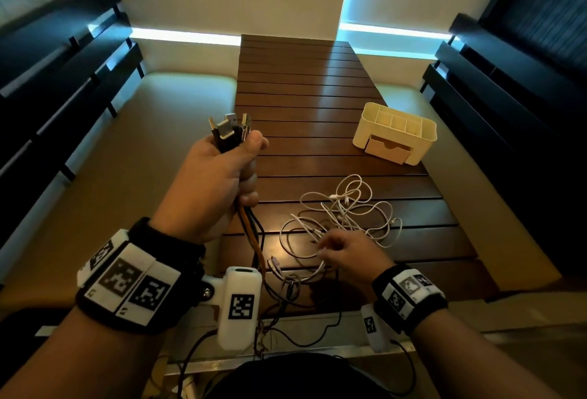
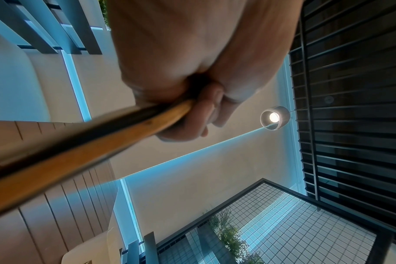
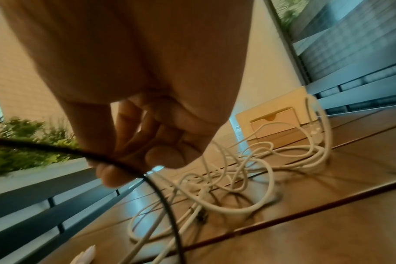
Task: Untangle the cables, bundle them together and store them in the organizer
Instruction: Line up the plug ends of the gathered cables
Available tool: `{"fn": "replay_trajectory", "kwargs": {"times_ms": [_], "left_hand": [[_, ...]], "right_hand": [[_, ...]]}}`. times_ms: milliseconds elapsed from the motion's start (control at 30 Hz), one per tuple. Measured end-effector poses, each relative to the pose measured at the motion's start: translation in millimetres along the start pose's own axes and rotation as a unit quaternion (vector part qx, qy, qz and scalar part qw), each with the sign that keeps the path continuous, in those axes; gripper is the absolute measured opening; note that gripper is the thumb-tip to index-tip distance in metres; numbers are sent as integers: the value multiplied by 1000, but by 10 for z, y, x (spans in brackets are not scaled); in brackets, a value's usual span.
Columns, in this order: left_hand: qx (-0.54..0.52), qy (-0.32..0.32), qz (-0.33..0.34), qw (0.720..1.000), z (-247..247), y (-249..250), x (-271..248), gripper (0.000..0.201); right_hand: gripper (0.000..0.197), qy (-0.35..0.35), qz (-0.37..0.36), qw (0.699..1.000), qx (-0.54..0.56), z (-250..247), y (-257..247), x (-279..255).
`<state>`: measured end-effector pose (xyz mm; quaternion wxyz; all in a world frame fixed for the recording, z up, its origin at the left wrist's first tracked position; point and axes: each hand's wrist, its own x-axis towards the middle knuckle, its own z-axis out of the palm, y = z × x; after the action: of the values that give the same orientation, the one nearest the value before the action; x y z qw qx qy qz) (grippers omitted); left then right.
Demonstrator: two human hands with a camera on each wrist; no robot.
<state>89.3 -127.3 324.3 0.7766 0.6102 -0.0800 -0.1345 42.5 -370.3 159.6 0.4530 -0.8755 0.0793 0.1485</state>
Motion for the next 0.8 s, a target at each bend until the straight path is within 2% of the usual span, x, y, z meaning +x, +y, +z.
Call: {"fn": "replay_trajectory", "kwargs": {"times_ms": [167,300,400,500,667,800], "left_hand": [[-3,5,5,1000,-2,13,4,15],[-9,12,1,1000,-38,25,-7,16],[-10,13,-5,1000,-79,20,-32,17],[-11,17,-11,1000,-118,37,-56,17],[-5,22,-14,1000,-154,77,-72,16],[3,23,-16,1000,-138,74,-59,16]], "right_hand": [[25,-114,2,993,-36,222,-60,58],[32,-147,28,985,-82,314,24,132],[29,-108,37,991,-74,262,137,212],[30,-38,46,997,-52,120,278,321],[52,62,92,994,-16,-176,415,470],[54,90,64,994,3,-232,399,494]]}}
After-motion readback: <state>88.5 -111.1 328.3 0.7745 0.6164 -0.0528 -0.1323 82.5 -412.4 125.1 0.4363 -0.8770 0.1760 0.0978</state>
